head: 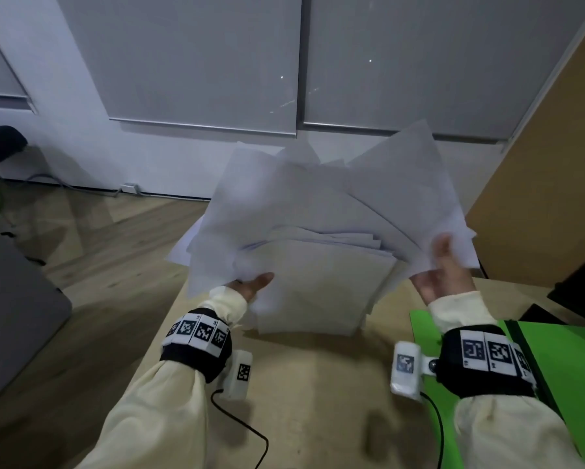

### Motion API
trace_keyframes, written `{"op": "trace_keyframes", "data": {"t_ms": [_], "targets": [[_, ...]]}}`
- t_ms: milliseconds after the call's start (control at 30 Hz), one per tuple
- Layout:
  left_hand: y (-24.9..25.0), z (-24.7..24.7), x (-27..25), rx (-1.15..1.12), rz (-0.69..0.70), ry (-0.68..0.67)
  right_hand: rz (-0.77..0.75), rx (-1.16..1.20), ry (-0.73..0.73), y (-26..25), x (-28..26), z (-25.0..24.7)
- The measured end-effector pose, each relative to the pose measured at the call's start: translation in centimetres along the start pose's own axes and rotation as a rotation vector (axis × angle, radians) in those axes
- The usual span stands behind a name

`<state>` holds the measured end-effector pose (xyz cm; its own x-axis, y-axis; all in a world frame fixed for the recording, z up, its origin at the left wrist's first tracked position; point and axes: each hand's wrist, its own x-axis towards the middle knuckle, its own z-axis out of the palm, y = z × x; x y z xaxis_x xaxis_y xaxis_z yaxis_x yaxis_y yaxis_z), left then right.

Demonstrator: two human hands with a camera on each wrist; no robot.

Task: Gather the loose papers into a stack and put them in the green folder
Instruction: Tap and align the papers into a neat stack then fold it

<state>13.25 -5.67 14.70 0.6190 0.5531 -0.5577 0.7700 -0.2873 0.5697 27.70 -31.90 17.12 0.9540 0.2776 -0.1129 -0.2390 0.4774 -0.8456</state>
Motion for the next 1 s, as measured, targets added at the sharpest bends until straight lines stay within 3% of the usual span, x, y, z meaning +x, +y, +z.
{"op": "trace_keyframes", "data": {"t_ms": [67,133,233,367,467,533,633,700,833,1000], "targets": [[0.1,0.1,0.2,0.0,-0.004,0.018,-0.121,0.229,-0.024,-0.8,-0.1,0.6],[0.2,0.2,0.4,0.011,0.006,0.036,-0.225,0.224,0.034,-1.4,-0.1,1.0],[-0.1,0.3,0.4,0.048,0.005,0.061,-0.343,0.009,0.086,-2.4,-0.2,1.8],[-0.4,0.1,0.6,0.034,-0.012,0.113,-0.443,-0.222,0.0,-3.5,-0.1,3.2],[-0.6,0.1,0.8,-0.051,-0.018,0.159,-0.509,-0.514,0.017,-3.3,0.7,3.0],[-0.8,0.1,1.0,-0.08,-0.017,0.175,-0.61,-0.653,0.108,-2.6,0.6,2.3],[-0.7,0.1,1.0,-0.032,-0.036,0.153,-0.861,-0.778,0.441,-0.8,-0.5,1.4],[-0.5,0.2,1.0,-0.003,-0.045,0.143,-0.958,-0.893,0.487,0.6,-1.0,1.1],[-0.4,0.3,1.0,-0.004,-0.053,0.136,-0.826,-1.059,0.256,2.6,0.2,0.3],[-1.6,0.4,1.7,-0.165,-0.084,0.188,-0.761,-1.122,0.223,3.1,0.9,-0.2]]}}
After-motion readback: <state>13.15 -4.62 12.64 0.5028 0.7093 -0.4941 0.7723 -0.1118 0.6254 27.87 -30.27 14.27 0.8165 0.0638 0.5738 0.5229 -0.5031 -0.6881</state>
